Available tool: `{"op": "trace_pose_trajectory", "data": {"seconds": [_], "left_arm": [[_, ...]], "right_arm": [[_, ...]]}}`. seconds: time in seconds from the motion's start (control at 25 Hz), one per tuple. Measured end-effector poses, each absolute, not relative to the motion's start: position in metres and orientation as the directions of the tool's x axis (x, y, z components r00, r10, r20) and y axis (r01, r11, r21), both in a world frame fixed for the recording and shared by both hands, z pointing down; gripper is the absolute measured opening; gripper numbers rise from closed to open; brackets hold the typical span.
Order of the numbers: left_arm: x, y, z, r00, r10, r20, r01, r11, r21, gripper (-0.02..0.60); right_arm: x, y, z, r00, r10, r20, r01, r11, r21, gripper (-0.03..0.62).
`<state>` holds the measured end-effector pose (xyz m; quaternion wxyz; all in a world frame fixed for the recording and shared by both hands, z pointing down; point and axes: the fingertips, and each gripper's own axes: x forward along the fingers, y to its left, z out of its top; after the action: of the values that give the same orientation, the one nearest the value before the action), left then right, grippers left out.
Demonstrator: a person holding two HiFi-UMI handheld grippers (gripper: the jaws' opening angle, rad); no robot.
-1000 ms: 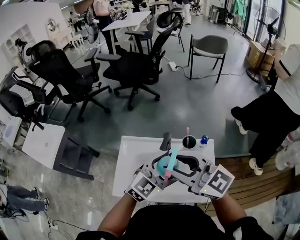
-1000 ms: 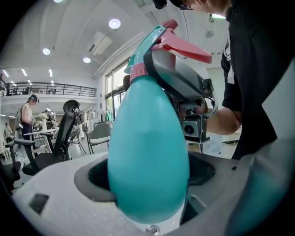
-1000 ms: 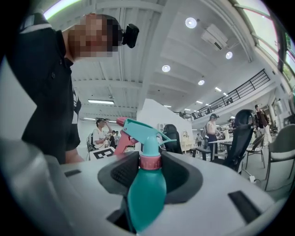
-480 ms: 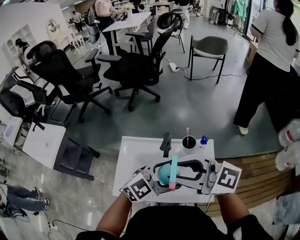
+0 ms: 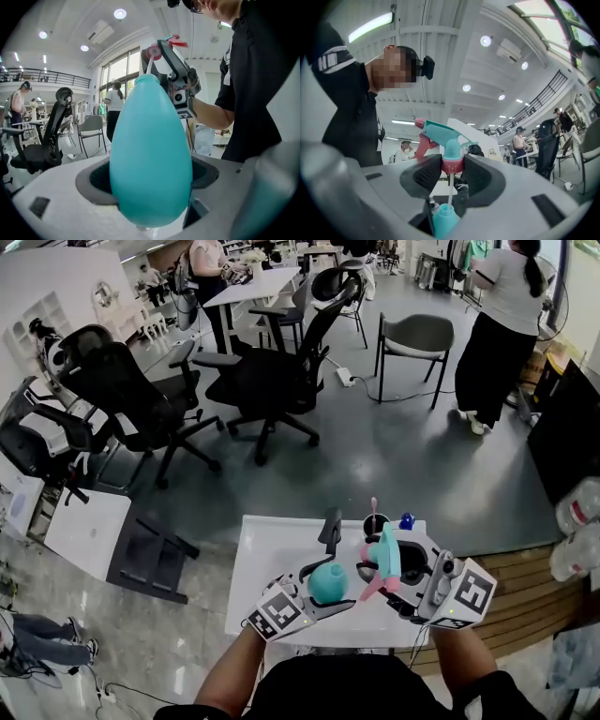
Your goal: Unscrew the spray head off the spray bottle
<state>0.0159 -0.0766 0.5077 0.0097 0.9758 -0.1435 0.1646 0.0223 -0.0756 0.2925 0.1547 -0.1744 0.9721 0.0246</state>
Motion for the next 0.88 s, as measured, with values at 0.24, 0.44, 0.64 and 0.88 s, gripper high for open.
{"op": "trace_pose_trajectory", "data": {"seconds": [0.24, 0.44, 0.64, 0.88], "left_arm": [[-0.002, -0.094, 0.536, 0.858, -0.357, 0.370, -0.389, -0.921, 0.013, 0.430], [-0.020, -0.113, 0.540, 0.816, -0.452, 0.360, -0.493, -0.870, 0.024, 0.430], [-0.037, -0.136, 0.531, 0.768, -0.548, 0.332, -0.596, -0.801, 0.055, 0.430], [-0.066, -0.163, 0.498, 0.673, -0.705, 0.226, -0.729, -0.683, 0.041, 0.430]], "right_arm": [[0.047, -0.088, 0.273, -0.816, -0.431, -0.385, -0.458, 0.888, -0.022, 0.150], [0.066, -0.101, 0.270, -0.759, -0.509, -0.405, -0.543, 0.839, -0.035, 0.150], [0.076, -0.111, 0.278, -0.733, -0.564, -0.379, -0.601, 0.799, -0.027, 0.150], [0.075, -0.121, 0.302, -0.731, -0.602, -0.321, -0.630, 0.776, -0.021, 0.150]]}}
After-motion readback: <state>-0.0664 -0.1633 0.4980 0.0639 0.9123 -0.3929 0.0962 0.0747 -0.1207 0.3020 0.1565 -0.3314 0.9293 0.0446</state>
